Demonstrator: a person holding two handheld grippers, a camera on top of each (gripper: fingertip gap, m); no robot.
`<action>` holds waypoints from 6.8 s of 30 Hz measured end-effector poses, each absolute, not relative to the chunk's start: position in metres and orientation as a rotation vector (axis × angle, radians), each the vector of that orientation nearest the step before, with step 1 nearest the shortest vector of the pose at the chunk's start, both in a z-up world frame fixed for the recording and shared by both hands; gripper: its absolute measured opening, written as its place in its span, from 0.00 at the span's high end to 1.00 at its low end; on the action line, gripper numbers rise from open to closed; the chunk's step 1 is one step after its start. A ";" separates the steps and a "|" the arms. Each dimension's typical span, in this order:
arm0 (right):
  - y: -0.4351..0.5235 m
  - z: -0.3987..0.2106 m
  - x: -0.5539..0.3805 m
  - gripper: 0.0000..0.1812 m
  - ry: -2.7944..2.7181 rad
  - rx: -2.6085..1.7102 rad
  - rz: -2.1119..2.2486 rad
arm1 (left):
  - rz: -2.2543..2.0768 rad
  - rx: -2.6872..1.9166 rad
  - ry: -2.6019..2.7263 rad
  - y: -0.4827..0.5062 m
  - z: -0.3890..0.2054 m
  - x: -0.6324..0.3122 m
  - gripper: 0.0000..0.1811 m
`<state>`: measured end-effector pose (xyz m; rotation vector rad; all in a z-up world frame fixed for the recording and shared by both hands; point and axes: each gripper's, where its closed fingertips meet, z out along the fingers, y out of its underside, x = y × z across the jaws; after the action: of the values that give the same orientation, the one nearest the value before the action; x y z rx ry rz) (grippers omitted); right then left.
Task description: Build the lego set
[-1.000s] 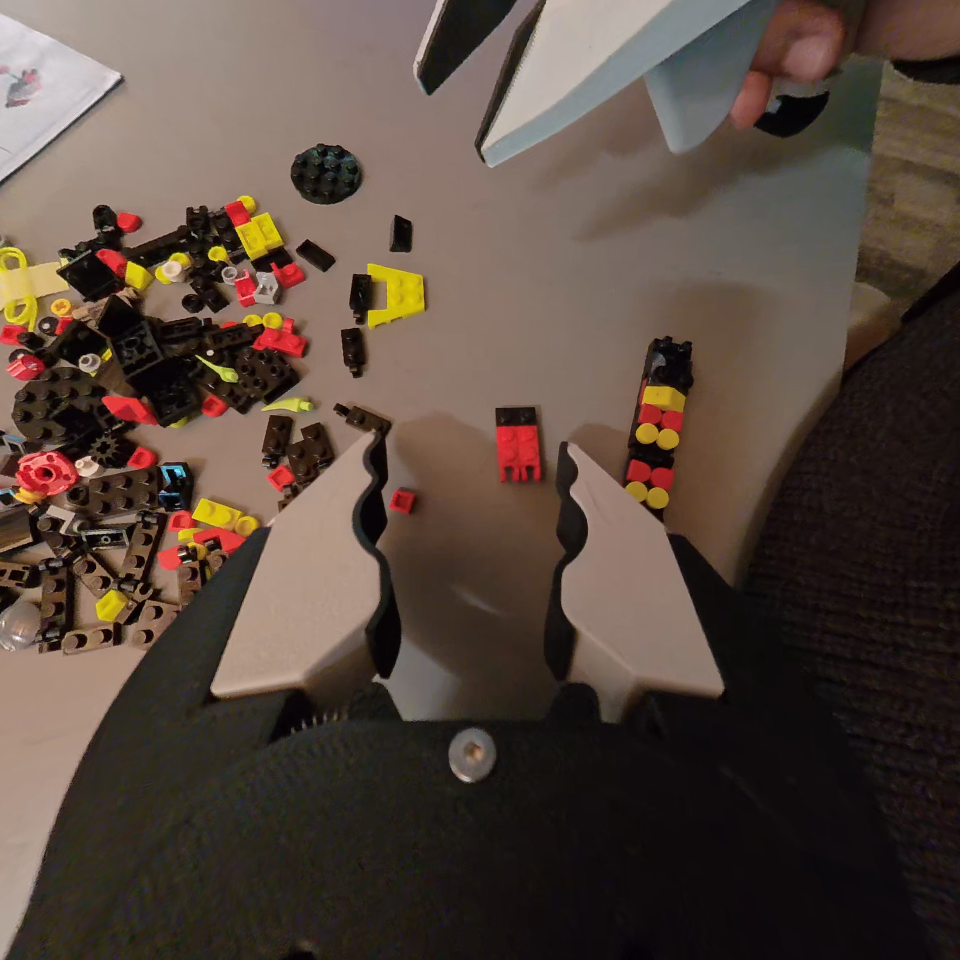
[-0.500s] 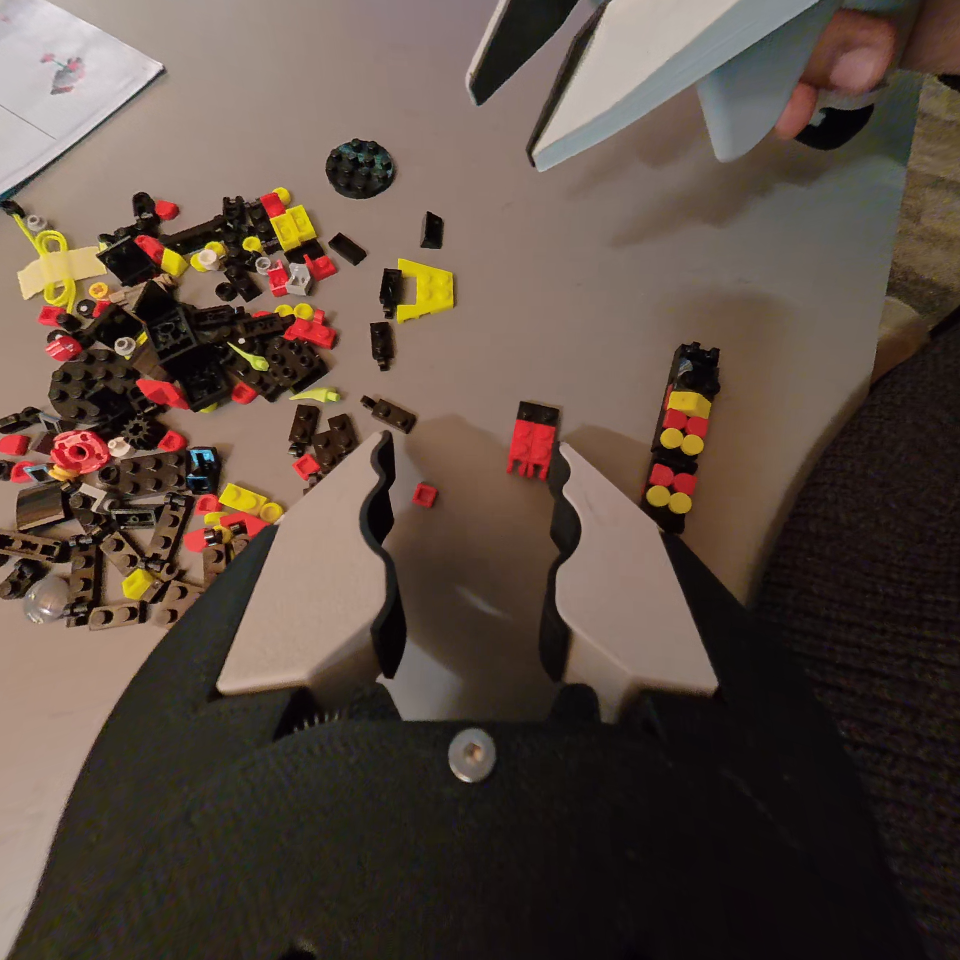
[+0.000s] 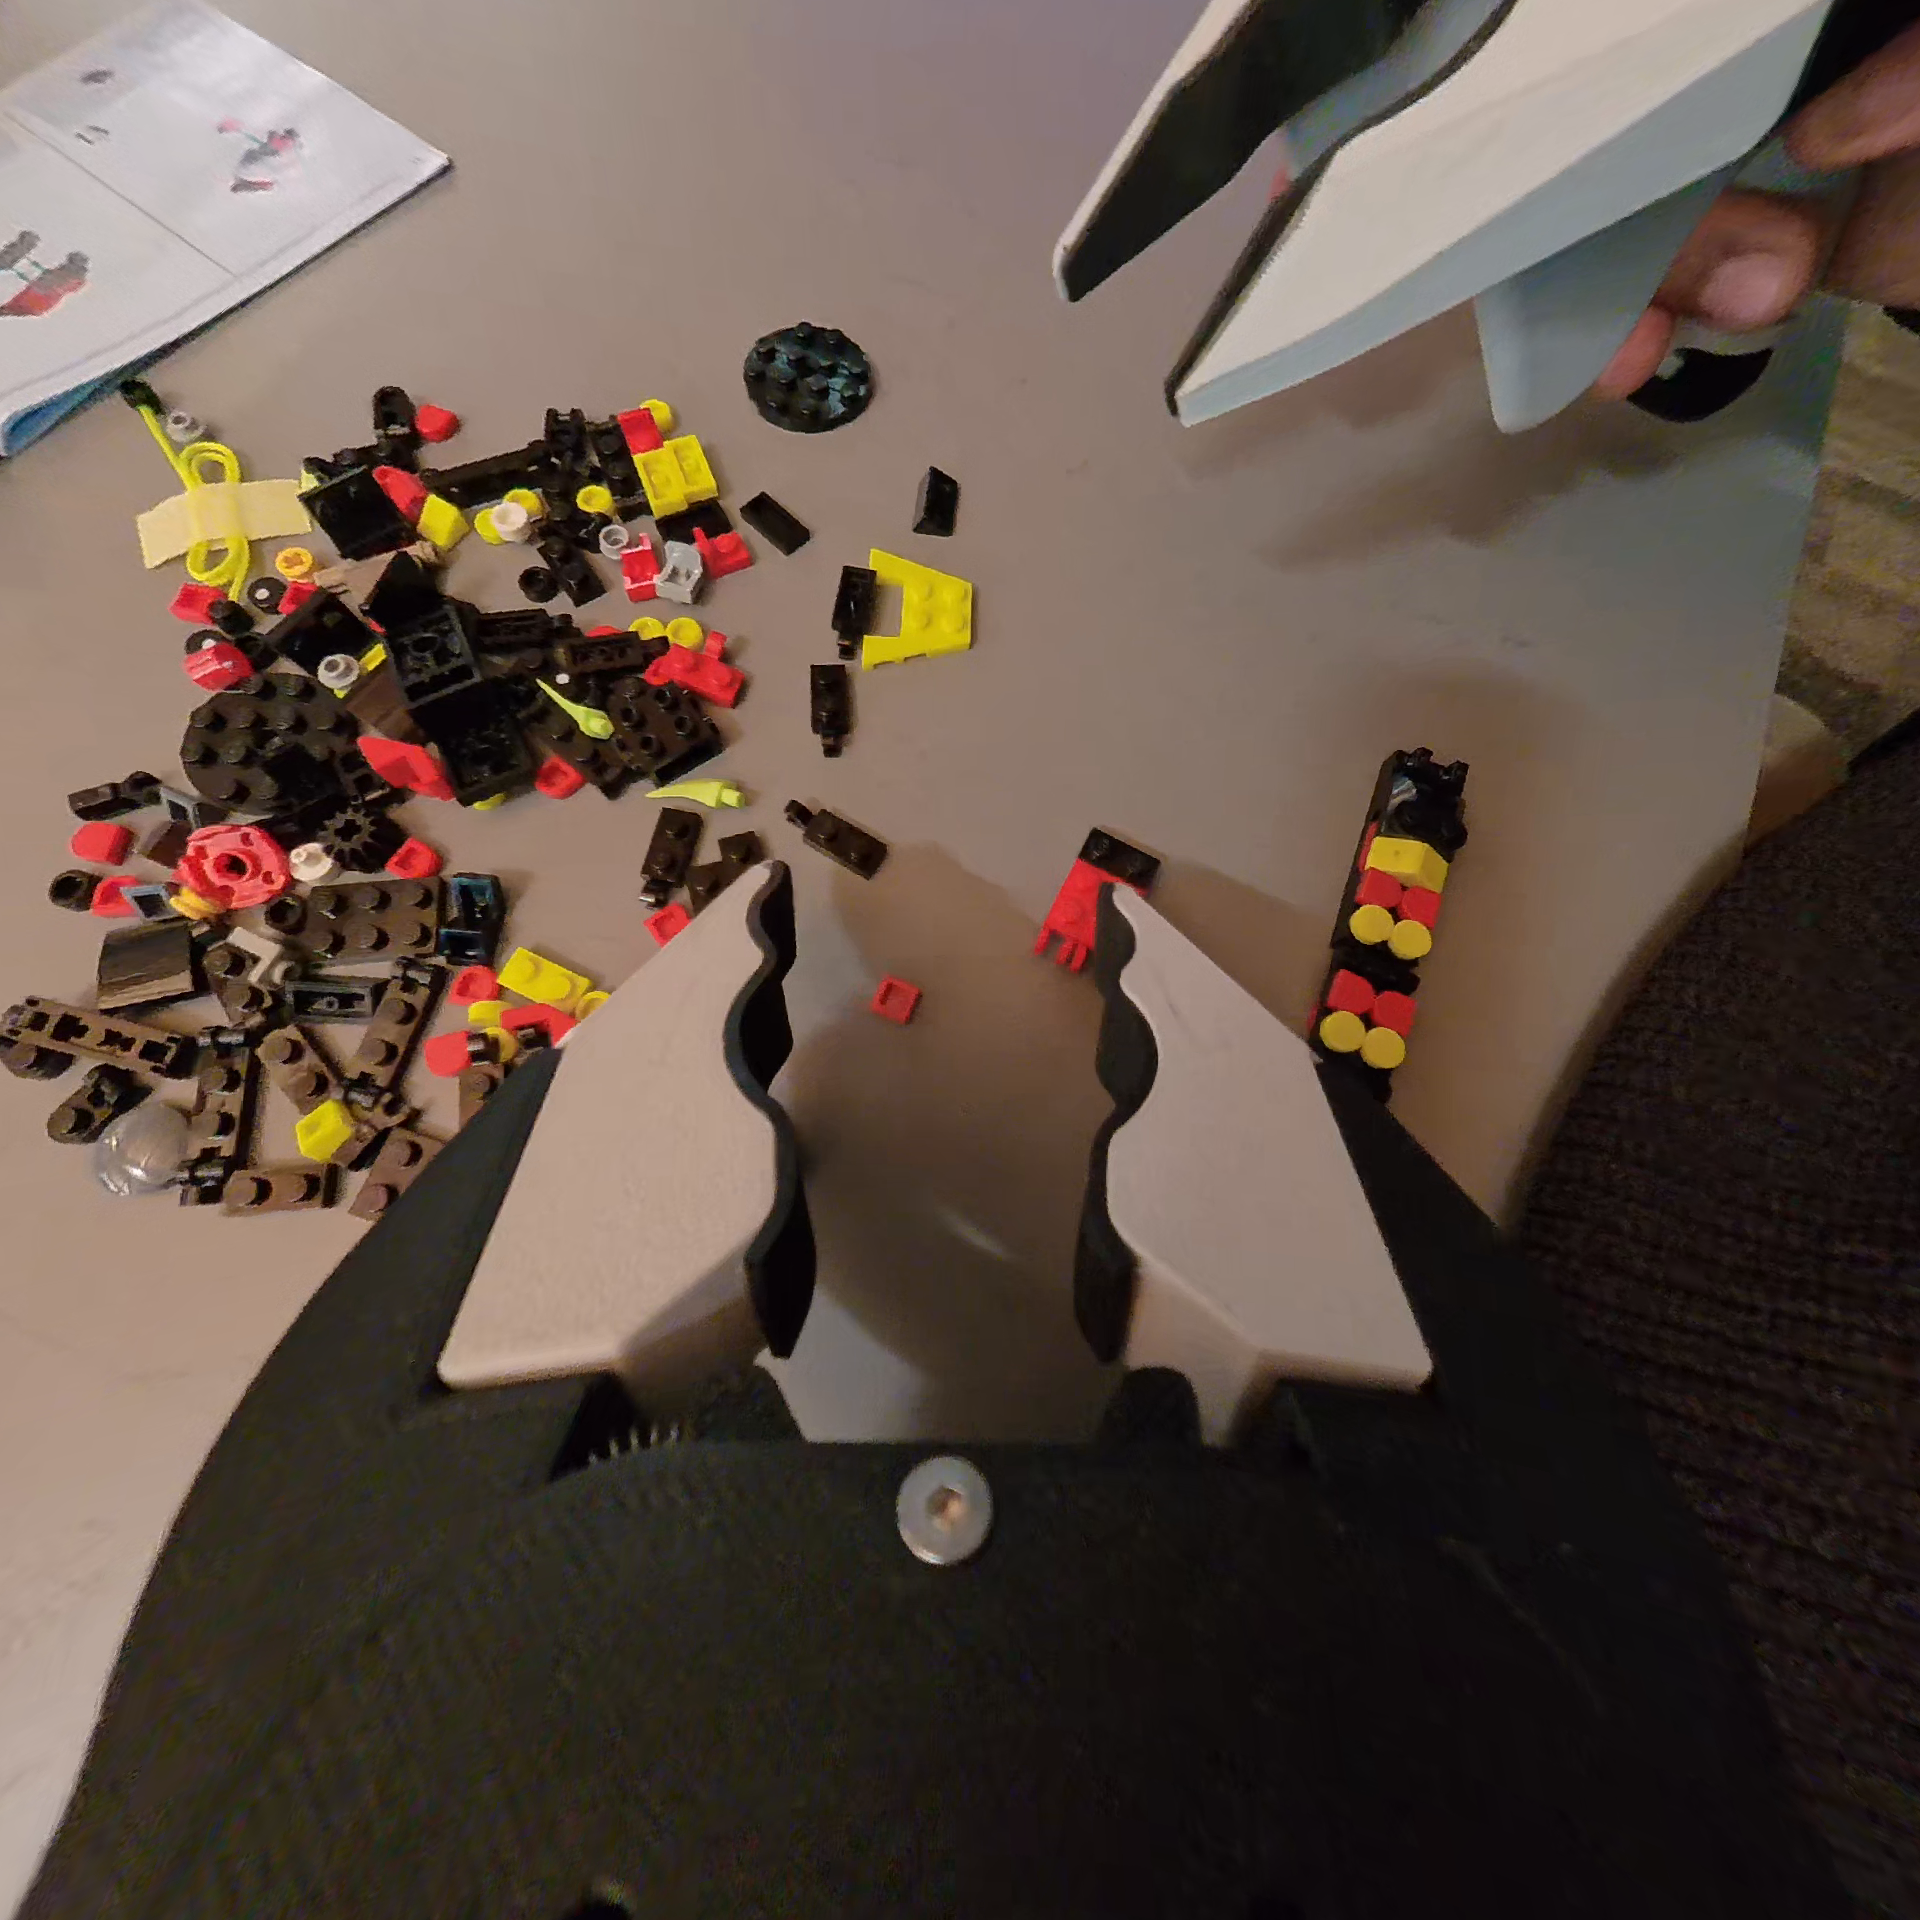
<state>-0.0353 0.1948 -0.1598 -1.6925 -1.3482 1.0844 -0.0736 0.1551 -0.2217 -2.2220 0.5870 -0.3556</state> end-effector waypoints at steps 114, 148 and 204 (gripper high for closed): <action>0.192 -0.167 -0.036 0.87 -1.365 -1.732 1.096 | -0.458 -2.063 0.025 0.182 -0.180 -0.132 0.60; 0.181 -0.164 -0.063 0.89 -1.463 -1.618 1.177 | -0.325 -1.992 0.035 0.181 -0.162 -0.153 0.71; 0.156 -0.229 -0.071 0.80 -2.308 -1.453 1.153 | -0.509 -2.149 0.047 0.148 -0.191 -0.124 0.72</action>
<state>-0.0711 0.1562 -0.2290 -1.4529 -2.3078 1.1526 -0.1240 0.1481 -0.1910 -2.1488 0.0466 -0.5092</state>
